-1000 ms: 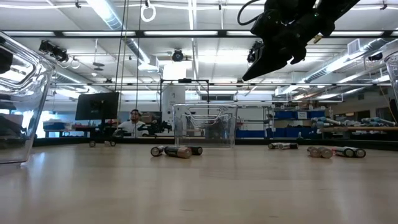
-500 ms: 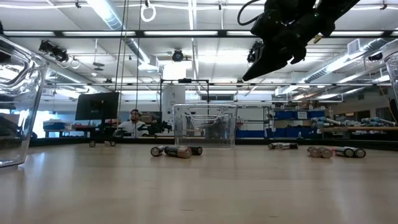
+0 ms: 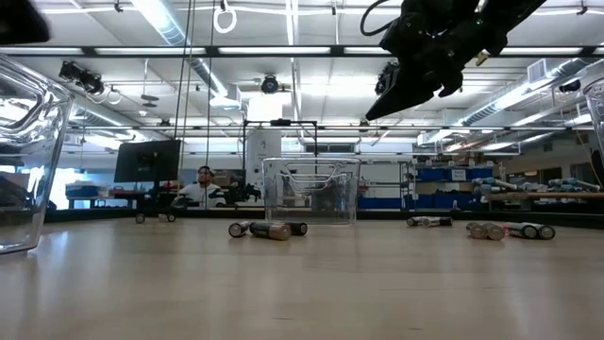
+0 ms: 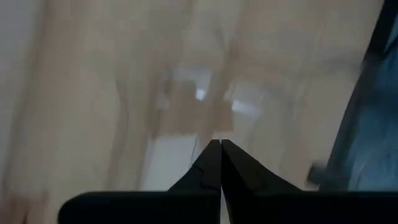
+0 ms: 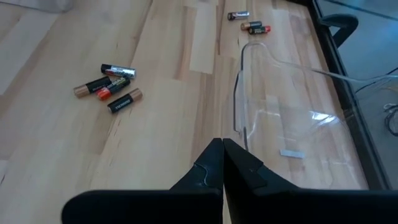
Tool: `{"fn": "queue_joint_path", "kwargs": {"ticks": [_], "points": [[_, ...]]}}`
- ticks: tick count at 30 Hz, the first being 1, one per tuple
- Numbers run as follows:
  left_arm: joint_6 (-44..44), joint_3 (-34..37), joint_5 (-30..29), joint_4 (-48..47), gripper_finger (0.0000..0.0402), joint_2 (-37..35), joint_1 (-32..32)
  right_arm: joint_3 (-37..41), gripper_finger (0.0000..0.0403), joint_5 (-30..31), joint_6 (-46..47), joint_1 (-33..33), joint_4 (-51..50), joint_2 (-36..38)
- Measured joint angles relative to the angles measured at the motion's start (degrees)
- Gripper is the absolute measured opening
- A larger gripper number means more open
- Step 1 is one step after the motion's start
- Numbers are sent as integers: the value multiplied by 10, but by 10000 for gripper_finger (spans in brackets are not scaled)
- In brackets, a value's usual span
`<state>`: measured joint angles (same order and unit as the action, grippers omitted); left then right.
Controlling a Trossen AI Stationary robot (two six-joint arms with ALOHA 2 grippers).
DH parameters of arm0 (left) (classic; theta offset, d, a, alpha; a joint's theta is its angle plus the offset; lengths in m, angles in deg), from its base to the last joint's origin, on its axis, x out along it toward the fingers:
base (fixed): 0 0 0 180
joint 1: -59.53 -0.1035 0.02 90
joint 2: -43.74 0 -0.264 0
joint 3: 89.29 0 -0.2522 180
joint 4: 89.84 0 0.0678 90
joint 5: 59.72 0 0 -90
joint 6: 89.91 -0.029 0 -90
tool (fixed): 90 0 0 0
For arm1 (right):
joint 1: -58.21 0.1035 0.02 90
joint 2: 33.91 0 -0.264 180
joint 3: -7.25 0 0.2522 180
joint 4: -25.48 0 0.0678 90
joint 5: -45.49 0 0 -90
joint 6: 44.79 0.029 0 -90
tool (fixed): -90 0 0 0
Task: Sort batteries
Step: Put the brown battery into the top middle transparent bin
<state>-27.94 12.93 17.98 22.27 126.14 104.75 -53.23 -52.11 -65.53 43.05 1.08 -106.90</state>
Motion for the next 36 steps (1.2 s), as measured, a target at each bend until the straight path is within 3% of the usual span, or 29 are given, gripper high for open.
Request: {"fn": "queue_joint_path", "kwargs": {"ticks": [8,14,19,24,26,30,36], "points": [[-133,6,-140,9,4,-111,-62,0,10,0,0,0,11,0],[-318,6,-147,54,2,-132,-148,0,11,0,1,0,28,0],[-488,6,-66,160,2,-133,-216,0,14,0,26,0,29,0],[-610,13,-1,229,1,-136,-282,0,13,0,50,0,23,0],[-649,36,52,284,1,-136,-314,0,13,0,59,0,23,0],[-678,105,166,374,1,-141,-384,0,17,0,72,0,20,0],[-718,177,206,461,1,-145,-452,0,16,3,104,0,19,0]]}}
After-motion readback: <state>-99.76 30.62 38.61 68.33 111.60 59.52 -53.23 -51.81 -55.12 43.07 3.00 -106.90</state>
